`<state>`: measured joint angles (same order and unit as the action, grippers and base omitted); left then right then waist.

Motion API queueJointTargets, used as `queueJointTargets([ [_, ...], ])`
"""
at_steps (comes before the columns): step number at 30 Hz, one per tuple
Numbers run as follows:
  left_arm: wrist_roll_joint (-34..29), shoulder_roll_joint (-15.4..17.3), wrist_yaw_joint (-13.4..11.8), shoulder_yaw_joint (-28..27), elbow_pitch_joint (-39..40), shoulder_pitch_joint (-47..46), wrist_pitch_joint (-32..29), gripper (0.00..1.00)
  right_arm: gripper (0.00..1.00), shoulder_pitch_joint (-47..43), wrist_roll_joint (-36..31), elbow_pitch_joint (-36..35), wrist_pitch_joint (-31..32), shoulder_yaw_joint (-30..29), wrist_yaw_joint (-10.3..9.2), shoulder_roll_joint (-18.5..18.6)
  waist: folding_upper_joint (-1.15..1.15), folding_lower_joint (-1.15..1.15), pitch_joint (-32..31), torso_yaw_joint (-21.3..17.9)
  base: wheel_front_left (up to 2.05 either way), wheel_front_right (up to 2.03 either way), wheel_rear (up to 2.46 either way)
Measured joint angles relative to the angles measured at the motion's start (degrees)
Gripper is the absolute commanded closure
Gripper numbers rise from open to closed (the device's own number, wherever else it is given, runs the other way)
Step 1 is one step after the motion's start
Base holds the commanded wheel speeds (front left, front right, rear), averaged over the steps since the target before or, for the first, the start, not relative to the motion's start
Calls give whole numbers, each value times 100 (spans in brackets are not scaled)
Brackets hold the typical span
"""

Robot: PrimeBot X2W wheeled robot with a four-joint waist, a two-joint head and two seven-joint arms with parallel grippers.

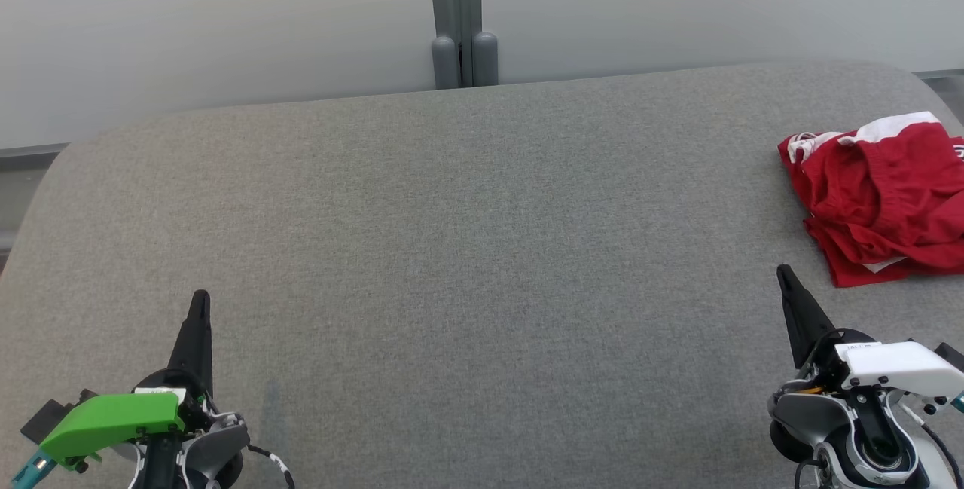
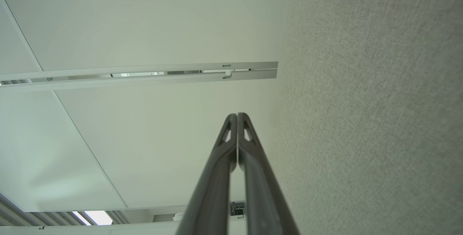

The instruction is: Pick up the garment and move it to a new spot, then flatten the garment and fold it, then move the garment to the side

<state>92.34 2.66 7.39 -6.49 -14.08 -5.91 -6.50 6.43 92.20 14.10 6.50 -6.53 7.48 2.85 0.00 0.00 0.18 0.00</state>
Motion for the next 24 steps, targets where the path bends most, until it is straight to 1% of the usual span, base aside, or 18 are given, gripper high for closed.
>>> queueJointTargets([
  [24,0,0,0,0,0,0,0,100,100,-1,0,0,0,0,0,0,0,0,0,0,0,0,0],
])
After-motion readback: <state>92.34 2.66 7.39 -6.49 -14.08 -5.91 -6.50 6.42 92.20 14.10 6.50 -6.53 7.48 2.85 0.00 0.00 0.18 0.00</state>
